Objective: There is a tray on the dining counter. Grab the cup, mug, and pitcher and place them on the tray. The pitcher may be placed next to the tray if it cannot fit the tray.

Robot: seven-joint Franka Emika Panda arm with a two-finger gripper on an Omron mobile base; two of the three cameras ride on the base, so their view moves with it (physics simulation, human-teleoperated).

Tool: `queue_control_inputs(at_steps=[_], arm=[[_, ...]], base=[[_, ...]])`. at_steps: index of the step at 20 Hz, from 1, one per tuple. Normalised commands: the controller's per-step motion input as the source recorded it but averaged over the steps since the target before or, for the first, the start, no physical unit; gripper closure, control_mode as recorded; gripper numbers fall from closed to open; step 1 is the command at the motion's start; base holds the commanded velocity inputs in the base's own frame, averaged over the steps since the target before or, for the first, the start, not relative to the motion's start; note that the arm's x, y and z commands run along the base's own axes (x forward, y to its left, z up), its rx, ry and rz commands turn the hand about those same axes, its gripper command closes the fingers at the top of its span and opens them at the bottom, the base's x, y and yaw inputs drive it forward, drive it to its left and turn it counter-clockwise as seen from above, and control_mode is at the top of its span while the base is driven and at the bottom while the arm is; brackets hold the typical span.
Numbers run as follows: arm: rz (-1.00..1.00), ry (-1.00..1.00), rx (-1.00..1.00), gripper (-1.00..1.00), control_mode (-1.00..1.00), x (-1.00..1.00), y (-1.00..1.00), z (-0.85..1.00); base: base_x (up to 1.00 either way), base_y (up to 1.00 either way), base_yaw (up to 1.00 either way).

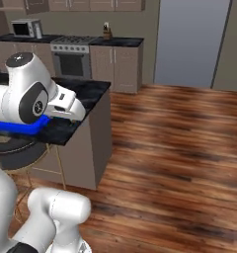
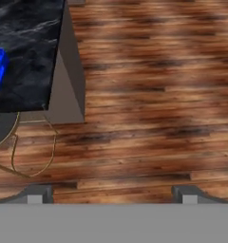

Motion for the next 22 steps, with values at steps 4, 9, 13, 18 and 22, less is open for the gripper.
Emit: queue_control_inputs(at_steps=[4,9,13,18,22], arm=[[0.00,0.00,0.00,-1.00,1.00,0.00,0.00,0.00],[0.00,0.00,0.00,-1.00,1.00,0.00,0.00,0.00],[0.00,0.00,0.00,-1.00,1.00,0.00,0.00,0.00],[0.00,0.00,0.00,-1.00,1.00,0.00,0.00,0.00],[0.00,0.00,0.00,-1.00,1.00,0.00,0.00,0.00]], base=[[0.44,-0.96,0.00],[0.92,-0.58,0.01],[1.00,-0.08,0.03],[1.00,-0.05,0.02],[1.00,-0.28,0.00]])
